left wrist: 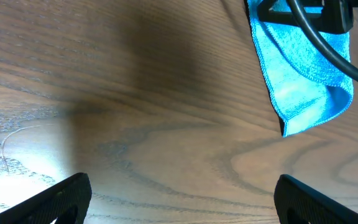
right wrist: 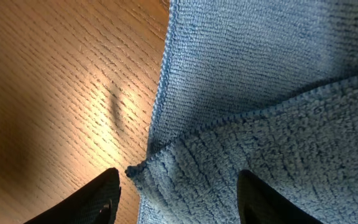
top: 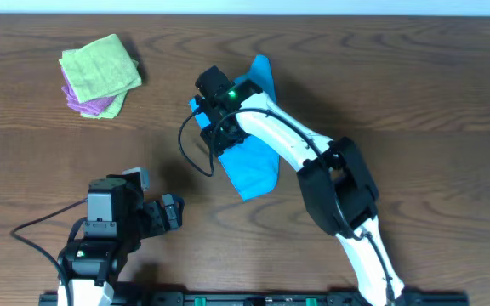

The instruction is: Fold the cloth

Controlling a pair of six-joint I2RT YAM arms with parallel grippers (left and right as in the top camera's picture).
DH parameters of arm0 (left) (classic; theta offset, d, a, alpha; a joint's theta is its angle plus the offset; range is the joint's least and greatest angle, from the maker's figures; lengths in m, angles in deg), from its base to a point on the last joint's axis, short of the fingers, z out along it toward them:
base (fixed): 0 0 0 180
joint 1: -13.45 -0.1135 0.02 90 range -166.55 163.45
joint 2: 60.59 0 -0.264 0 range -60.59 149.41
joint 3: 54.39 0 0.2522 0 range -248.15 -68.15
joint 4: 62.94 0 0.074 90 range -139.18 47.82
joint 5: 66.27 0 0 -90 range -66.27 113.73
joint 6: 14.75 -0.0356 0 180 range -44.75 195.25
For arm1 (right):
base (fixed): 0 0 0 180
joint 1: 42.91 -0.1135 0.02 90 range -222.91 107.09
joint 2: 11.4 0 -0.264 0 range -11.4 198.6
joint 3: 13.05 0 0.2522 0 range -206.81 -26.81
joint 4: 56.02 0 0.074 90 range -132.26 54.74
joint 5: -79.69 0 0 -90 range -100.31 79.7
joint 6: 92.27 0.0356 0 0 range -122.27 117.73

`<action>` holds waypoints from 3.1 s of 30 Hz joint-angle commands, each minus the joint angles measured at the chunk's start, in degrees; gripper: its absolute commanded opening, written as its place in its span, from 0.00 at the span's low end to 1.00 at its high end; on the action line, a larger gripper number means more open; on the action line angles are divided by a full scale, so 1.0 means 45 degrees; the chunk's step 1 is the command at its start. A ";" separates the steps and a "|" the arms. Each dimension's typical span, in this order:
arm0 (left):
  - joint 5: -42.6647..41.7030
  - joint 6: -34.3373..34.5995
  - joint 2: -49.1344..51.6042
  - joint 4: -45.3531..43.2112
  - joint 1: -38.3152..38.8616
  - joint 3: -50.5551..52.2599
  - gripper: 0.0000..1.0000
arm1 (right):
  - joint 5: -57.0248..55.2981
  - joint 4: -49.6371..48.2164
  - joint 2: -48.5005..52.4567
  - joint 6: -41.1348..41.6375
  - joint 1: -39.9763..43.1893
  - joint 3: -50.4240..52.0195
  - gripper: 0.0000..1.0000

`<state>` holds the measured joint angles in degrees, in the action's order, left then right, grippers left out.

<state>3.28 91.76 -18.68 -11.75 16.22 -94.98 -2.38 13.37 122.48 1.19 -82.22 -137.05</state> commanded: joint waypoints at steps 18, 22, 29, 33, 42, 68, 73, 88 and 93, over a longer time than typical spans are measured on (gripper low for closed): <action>-0.0073 -0.0039 0.0005 0.0005 -0.0039 -0.0223 0.95 | -0.0034 0.0000 0.0282 0.0170 -0.0112 -0.0073 0.61; -0.0073 -0.0039 0.0005 0.0005 -0.0039 -0.0223 0.95 | -0.0039 -0.0068 0.0282 0.0165 -0.0112 -0.0034 0.61; 0.0005 -0.0039 0.0005 0.0005 -0.0039 -0.0223 0.95 | -0.0087 -0.0136 0.0486 0.0170 -0.0102 0.0024 0.61; 0.0010 -0.0039 0.0005 0.0005 -0.0039 -0.0223 0.95 | -0.0131 -0.0068 0.0763 0.0175 -0.0107 0.0024 0.57; 0.0010 -0.0039 0.0005 0.0010 -0.0039 -0.0223 0.95 | -0.0228 -0.0155 0.0753 0.0175 -0.0092 0.0024 0.29; -0.1394 0.2516 0.0005 0.0044 -0.0039 -0.0223 0.95 | -0.3599 0.0680 -0.1773 0.1729 0.0185 -0.1161 0.01; -0.1462 0.4415 0.0005 0.0180 -0.0039 -0.0219 0.95 | -0.3764 0.1559 -0.1855 0.2273 0.0665 -0.1161 0.01; -0.2472 0.4478 0.1719 -0.2035 0.0933 -0.0219 0.95 | -0.2652 0.3031 -0.3191 0.1059 0.3007 -0.1156 0.01; -0.2273 0.5863 0.3463 -0.4197 0.2229 -0.0219 0.95 | -0.2662 0.3245 -0.3191 0.1025 0.3366 -0.0967 0.02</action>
<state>-6.79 113.20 -6.68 -28.34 23.78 -95.09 -14.95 27.78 108.76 7.10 -67.49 -141.44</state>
